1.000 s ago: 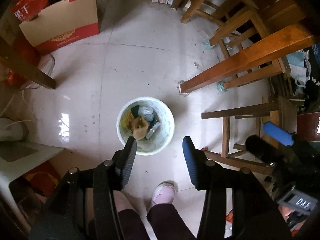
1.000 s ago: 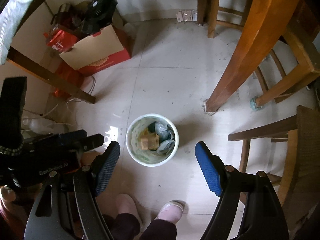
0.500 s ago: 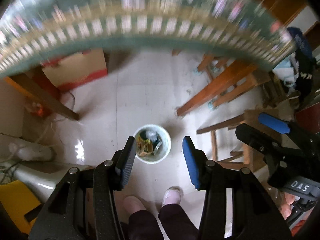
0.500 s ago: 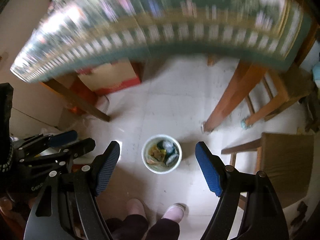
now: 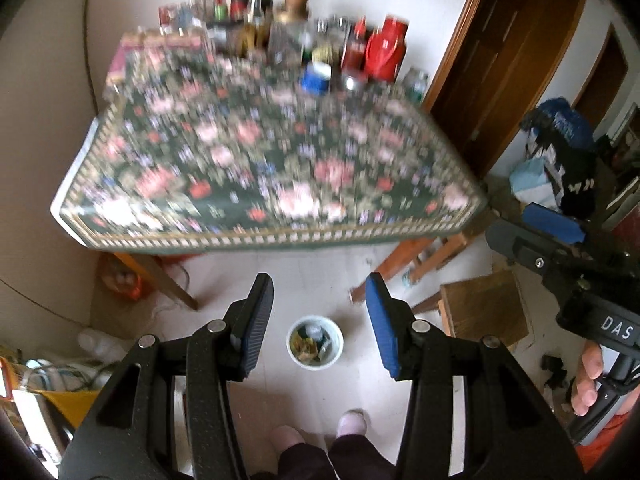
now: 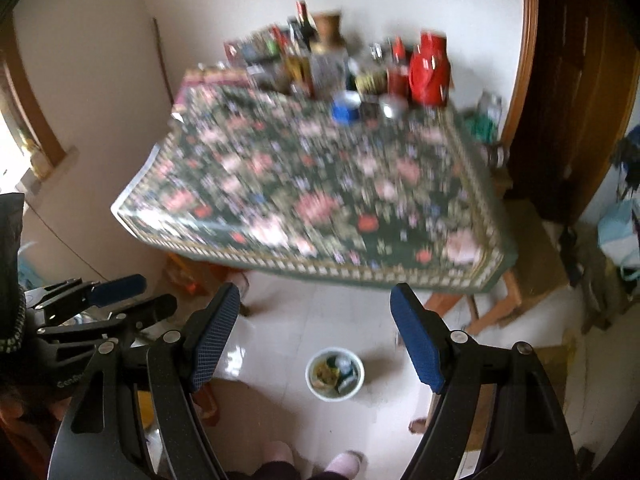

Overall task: Collect trash
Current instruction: 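Raise both open tools back up toward the table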

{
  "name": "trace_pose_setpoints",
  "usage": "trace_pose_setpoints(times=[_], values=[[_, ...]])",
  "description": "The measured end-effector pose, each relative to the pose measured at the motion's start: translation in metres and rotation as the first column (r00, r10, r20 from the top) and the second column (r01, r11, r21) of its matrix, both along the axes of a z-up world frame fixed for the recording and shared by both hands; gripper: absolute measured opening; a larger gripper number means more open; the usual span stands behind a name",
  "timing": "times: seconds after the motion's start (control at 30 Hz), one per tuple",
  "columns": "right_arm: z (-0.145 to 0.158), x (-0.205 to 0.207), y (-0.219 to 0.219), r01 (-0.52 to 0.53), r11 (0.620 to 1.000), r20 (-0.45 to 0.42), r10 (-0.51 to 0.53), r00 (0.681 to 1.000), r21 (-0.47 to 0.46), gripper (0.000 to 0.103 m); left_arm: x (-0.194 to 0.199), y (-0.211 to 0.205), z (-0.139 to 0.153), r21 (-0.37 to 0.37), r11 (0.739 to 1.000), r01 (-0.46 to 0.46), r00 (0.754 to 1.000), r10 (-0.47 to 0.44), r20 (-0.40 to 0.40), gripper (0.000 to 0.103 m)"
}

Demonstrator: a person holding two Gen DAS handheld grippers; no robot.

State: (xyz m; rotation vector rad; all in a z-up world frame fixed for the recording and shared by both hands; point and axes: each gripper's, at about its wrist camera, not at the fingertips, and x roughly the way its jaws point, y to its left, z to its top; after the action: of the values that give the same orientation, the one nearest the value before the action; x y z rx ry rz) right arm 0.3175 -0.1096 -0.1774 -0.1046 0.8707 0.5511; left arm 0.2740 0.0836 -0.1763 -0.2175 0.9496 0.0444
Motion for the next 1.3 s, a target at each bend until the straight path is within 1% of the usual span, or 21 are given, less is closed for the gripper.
trace_pose_setpoints(times=[0.17, 0.23, 0.33, 0.5, 0.57, 0.6, 0.67, 0.7, 0.73, 0.77, 0.8, 0.9, 1.07, 1.17, 1.3], values=[[0.049, -0.021, 0.006, -0.014, 0.999, 0.06, 0.012, 0.998, 0.044, 0.075, -0.026, 0.003, 0.054, 0.001, 1.0, -0.004, 0.996, 0.004, 0.09, 0.048], [0.067, -0.031, 0.01, -0.017, 0.998, 0.095, 0.011, 0.995, 0.064, 0.075, -0.037, 0.005, 0.074, 0.008, 1.0, 0.009, 0.992, -0.01, 0.124, 0.048], [0.093, -0.05, 0.014, -0.008, 0.997, 0.17, -0.005, 0.985, 0.077, 0.075, -0.051, 0.007, 0.099, 0.036, 0.999, 0.028, 0.983, -0.034, 0.178, 0.049], [0.126, -0.071, 0.016, 0.029, 0.994, 0.278, -0.057, 0.959, 0.105, 0.078, -0.07, 0.014, 0.138, 0.057, 0.997, 0.043, 0.958, -0.057, 0.279, 0.054], [0.135, -0.079, 0.014, 0.047, 0.991, 0.322, -0.085, 0.943, 0.124, 0.083, -0.076, 0.018, 0.151, 0.062, 0.997, 0.052, 0.945, -0.069, 0.321, 0.056], [0.139, -0.082, 0.012, 0.061, 0.989, 0.341, -0.104, 0.934, 0.134, 0.085, -0.078, 0.02, 0.158, 0.068, 0.996, 0.051, 0.938, -0.071, 0.34, 0.059], [0.143, -0.085, 0.009, 0.082, 0.985, 0.357, -0.132, 0.925, 0.15, 0.089, -0.08, 0.021, 0.165, 0.076, 0.996, 0.049, 0.928, -0.073, 0.366, 0.07], [0.144, -0.084, 0.007, 0.095, 0.983, 0.359, -0.147, 0.922, 0.157, 0.09, -0.08, 0.022, 0.168, 0.079, 0.996, 0.047, 0.923, -0.074, 0.379, 0.082], [0.144, -0.083, 0.006, 0.103, 0.982, 0.359, -0.154, 0.92, 0.159, 0.094, -0.078, 0.022, 0.17, 0.083, 0.996, 0.043, 0.918, -0.072, 0.39, 0.096], [0.144, -0.08, 0.004, 0.117, 0.98, 0.361, -0.168, 0.917, 0.158, 0.097, -0.076, 0.023, 0.172, 0.09, 0.996, 0.029, 0.914, -0.063, 0.401, 0.1], [0.143, -0.076, 0.002, 0.136, 0.978, 0.367, -0.186, 0.912, 0.157, 0.098, -0.074, 0.024, 0.172, 0.094, 0.995, 0.016, 0.911, -0.054, 0.408, 0.102], [0.14, -0.062, -0.002, 0.175, 0.972, 0.371, -0.221, 0.902, 0.155, 0.101, -0.06, 0.025, 0.17, 0.097, 0.995, 0.023, 0.916, -0.06, 0.398, 0.102], [0.133, -0.025, -0.013, 0.184, 0.968, 0.35, -0.235, 0.907, 0.172, 0.101, -0.026, 0.022, 0.165, 0.105, 0.994, 0.016, 0.916, -0.057, 0.398, 0.102], [0.13, 0.005, -0.018, 0.173, 0.969, 0.344, -0.225, 0.912, 0.176, 0.101, 0.005, 0.017, 0.164, 0.116, 0.993, -0.003, 0.914, -0.045, 0.404, 0.102], [0.135, 0.043, -0.028, 0.16, 0.971, 0.347, -0.215, 0.913, 0.18, 0.101, 0.053, 0.006, 0.169, 0.112, 0.994, -0.02, 0.909, -0.028, 0.416, 0.102]])
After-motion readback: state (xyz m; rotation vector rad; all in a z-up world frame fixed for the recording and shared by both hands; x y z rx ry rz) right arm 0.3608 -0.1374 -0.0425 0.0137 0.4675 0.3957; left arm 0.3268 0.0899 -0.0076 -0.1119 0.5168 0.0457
